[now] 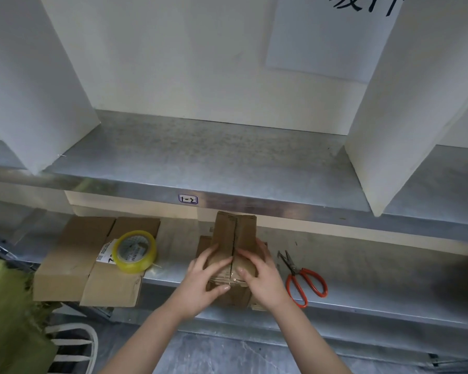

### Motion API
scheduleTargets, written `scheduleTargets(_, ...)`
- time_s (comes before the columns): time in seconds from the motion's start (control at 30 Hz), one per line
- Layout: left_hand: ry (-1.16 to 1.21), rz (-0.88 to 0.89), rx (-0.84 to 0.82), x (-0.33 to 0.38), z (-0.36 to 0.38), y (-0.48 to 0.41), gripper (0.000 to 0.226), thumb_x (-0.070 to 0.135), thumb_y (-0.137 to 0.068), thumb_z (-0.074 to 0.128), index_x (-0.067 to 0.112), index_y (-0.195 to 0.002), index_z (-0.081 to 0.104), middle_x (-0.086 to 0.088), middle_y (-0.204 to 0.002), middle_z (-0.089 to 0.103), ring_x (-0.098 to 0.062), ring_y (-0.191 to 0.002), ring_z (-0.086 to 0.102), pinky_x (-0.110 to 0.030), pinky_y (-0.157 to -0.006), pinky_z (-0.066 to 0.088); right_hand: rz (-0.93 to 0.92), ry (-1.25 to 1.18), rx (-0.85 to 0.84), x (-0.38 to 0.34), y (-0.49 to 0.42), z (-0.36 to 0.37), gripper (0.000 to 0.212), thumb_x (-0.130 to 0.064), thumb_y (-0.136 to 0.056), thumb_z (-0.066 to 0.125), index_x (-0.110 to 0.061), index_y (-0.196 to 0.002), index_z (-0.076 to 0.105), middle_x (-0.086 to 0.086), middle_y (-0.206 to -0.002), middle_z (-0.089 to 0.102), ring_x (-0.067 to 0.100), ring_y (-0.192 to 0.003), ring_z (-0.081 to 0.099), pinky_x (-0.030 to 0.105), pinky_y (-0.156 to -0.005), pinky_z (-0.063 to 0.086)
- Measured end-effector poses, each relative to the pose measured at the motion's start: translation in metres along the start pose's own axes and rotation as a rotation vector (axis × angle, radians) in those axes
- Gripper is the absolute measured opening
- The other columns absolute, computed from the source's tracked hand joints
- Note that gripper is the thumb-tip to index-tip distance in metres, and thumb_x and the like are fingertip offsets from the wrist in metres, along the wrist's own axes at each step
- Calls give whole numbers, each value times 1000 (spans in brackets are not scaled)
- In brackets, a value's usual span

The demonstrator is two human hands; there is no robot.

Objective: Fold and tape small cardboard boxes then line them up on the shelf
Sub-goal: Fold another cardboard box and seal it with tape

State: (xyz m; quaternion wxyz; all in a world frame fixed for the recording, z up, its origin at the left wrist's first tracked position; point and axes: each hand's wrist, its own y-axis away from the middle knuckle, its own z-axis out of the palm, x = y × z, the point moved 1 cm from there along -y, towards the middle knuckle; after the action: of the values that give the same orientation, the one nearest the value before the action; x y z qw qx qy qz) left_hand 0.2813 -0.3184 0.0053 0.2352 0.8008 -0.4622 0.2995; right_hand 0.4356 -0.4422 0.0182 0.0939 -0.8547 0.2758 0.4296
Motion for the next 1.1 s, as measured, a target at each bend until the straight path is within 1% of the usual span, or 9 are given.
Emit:
scheduleTargets(0.13, -94, 13, 102, 2, 9, -5, 56, 44, -91, 60, 51, -140, 35, 28, -151, 4, -13, -141, 18, -33, -116, 22, 6, 55, -24, 13, 8, -2, 68, -53, -82, 68, -45, -142, 37, -8, -158, 13, 11, -145, 20, 22, -110, 26)
scheduleTargets(0.27, -71, -25, 101, 15, 11, -22, 63, 46, -90, 60, 46, -144, 29, 18, -158, 10, -19, -142, 22, -36, -115, 26, 5, 73, -52, 25, 8, -3, 75, -28, -92, 65, -55, -141, 14, -1, -155, 25, 19, -138, 38, 24, -108, 35)
scheduleTargets(0.37, -110, -41, 23, 16, 4, -28, 67, 50, -92, 55, 41, -149, 23, 16, -160, 5, -17, -145, 17, -35, -117, 21, -1, 69, -98, 26, 7, -8, 77, -32, -93, 62, -59, -139, 6, 2, -157, 23, 23, -139, 37, 30, -110, 36)
scheduleTargets(0.47, -222, -19, -37, 17, -7, -22, 72, 56, -91, 52, 41, -151, 15, 17, -160, -1, -15, -147, 6, -36, -119, 17, -29, 209, -73, 21, 13, -17, 79, -48, -89, 62, -49, -149, 11, 2, -157, 22, 28, -141, 29, 42, -114, 33)
scheduleTargets(0.57, -366, 24, 93, 13, -24, -9, 69, 60, -92, 46, 38, -152, 19, 13, -160, 11, -12, -147, 8, -33, -118, 15, -219, 328, 119, 5, 25, -26, 64, -44, -90, 59, -33, -148, 33, 1, -150, 38, 24, -138, 34, 43, -112, 35)
scheduleTargets(0.73, -572, -31, 232, -32, -54, 36, 57, 54, -96, 33, 26, -146, 39, 5, -152, 36, -16, -145, 24, -31, -117, 9, -400, 362, 47, -44, 36, 10, 50, -43, -95, 45, -32, -143, 41, -7, -146, 43, 13, -136, 36, 29, -113, 28)
scheduleTargets(0.83, -646, -151, 218, -69, -67, 53, 56, 46, -98, 40, 27, -150, 31, 7, -156, 29, -14, -147, 16, -31, -119, 5, -411, 385, -76, -66, 30, 57, 51, -43, -97, 41, -32, -147, 35, -6, -152, 36, 13, -142, 27, 28, -117, 21)
scheduleTargets(0.97, -631, -186, 216, -109, -89, 62, 56, 40, -96, 48, 23, -148, 36, 1, -153, 36, -18, -144, 27, -35, -118, 16, -356, 451, -151, -80, 4, 120, 51, -37, -99, 40, -28, -149, 32, -2, -157, 28, 17, -148, 15, 33, -120, 17)
scheduleTargets(1.1, -618, -203, 154, -146, -110, 58, 57, 43, -95, 46, 28, -148, 32, 5, -152, 35, -18, -140, 30, -34, -118, 16, -179, 502, -154, -82, -26, 168, 54, -37, -99, 41, -28, -151, 28, -2, -156, 29, 18, -146, 19, 32, -119, 19)
